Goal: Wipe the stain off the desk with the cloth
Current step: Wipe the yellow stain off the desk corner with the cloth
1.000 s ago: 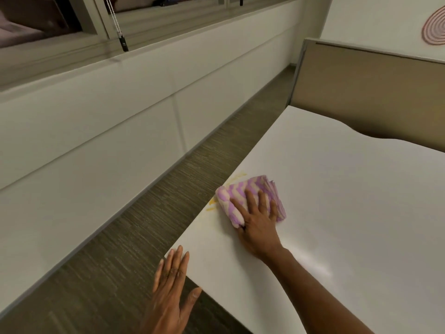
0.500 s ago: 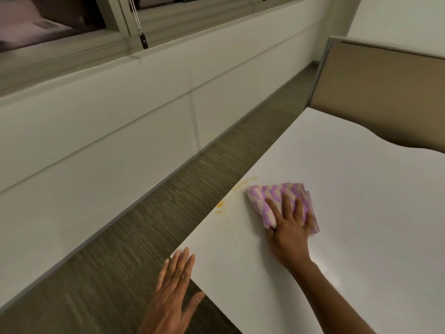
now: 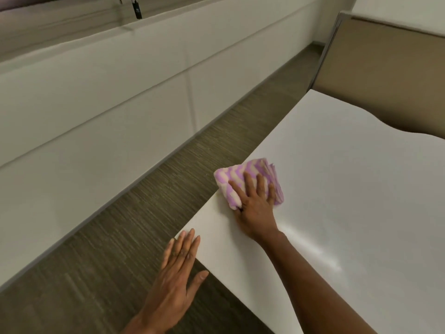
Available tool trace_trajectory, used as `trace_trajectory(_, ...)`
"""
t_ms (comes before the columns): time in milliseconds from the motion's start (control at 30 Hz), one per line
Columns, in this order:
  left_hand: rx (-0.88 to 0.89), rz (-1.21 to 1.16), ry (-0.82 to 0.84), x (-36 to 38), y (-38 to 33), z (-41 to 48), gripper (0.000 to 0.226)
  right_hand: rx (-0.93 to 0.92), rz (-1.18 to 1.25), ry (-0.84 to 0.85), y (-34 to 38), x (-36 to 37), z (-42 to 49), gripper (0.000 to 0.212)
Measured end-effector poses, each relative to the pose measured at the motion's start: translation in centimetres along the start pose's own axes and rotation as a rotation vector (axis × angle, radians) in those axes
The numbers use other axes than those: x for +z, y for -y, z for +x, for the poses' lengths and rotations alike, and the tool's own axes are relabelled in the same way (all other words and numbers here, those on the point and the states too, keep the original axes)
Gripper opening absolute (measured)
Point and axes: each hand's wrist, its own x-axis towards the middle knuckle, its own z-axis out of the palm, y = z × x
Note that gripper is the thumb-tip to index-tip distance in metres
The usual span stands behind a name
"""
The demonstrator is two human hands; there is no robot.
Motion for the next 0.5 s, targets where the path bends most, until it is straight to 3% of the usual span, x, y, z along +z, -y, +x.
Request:
trace_trajectory(233,-0.019,-0.025,0.031,-0.5,0.0,0.5,0.072,-0.017,0.045,-0.048,-0.5,0.0,-5.9,0.06)
trace_trajectory(500,-0.062,-0.058,0.029,-1.3,0.8,2.7,0.071,0.312,0.038,-0.107,-2.9,-1.6,-1.1,0.063)
